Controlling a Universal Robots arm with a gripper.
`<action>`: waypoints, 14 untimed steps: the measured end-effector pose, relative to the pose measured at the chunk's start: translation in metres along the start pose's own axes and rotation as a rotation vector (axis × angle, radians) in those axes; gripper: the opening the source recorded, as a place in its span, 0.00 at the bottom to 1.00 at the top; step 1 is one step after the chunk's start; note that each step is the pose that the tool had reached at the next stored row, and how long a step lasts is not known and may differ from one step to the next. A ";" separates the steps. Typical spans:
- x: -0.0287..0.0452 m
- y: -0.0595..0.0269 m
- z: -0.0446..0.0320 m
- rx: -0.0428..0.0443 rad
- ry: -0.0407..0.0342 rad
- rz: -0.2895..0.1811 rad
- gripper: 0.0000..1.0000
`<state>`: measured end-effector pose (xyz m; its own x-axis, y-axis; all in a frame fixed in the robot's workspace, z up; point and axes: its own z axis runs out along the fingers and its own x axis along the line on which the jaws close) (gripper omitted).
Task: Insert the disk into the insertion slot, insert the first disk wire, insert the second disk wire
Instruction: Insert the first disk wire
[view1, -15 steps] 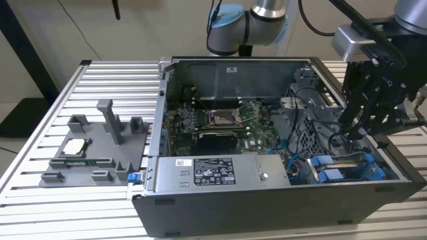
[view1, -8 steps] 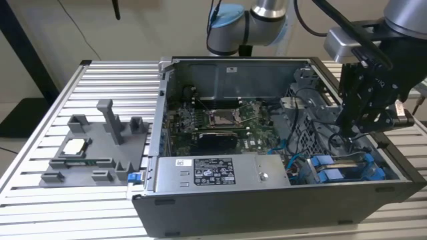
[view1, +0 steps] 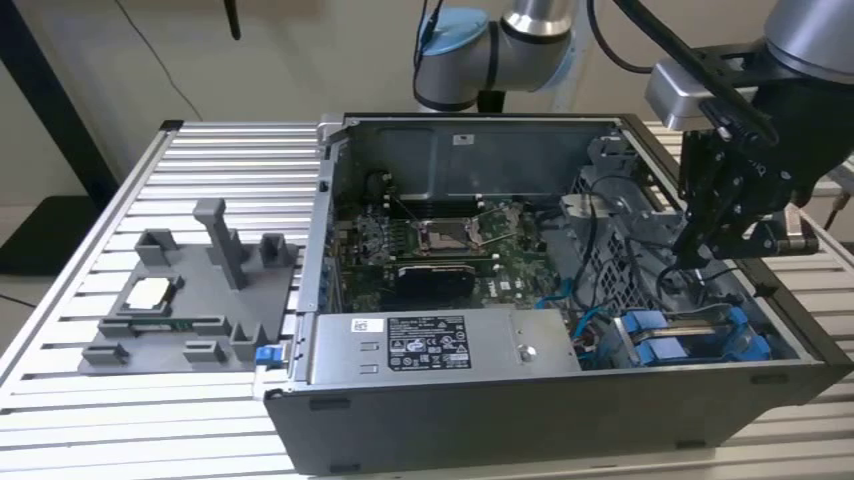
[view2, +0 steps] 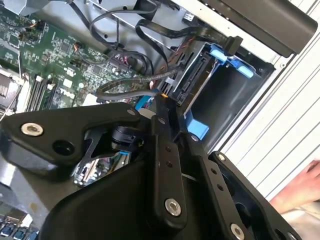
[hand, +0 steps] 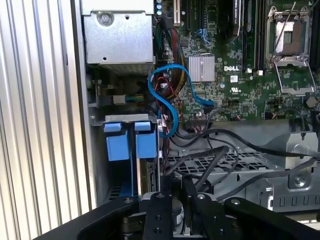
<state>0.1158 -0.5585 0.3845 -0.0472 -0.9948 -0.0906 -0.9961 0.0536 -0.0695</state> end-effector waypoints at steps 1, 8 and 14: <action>0.0000 0.0000 0.0000 0.0000 -0.0013 0.000 0.19; 0.0000 0.0000 0.0001 -0.0001 -0.0034 0.000 0.19; 0.0007 -0.0013 0.0007 -0.0009 -0.0032 0.000 0.19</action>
<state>0.1172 -0.5593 0.3839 -0.0474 -0.9945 -0.0938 -0.9962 0.0539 -0.0687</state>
